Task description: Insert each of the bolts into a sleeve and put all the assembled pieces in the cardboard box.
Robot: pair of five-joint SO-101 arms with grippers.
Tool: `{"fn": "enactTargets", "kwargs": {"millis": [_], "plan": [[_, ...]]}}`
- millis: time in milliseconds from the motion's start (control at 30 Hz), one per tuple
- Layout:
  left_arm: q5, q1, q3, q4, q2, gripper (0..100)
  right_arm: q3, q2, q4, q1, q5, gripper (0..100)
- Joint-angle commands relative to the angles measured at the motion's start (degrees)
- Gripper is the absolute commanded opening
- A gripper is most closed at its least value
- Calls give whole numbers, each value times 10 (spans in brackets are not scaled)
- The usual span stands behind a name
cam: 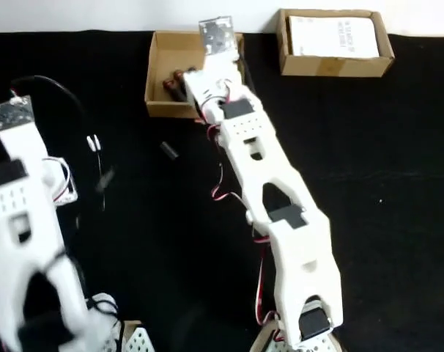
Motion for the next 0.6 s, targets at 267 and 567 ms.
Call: {"fn": "enactTargets", "kwargs": {"millis": [267,567], "plan": [[18,6,-147,-102,329,140,-65,7,256,-101,127,210],[40,-22,-215,-78,378,140,-211,157,281,-111,162,210]]}}
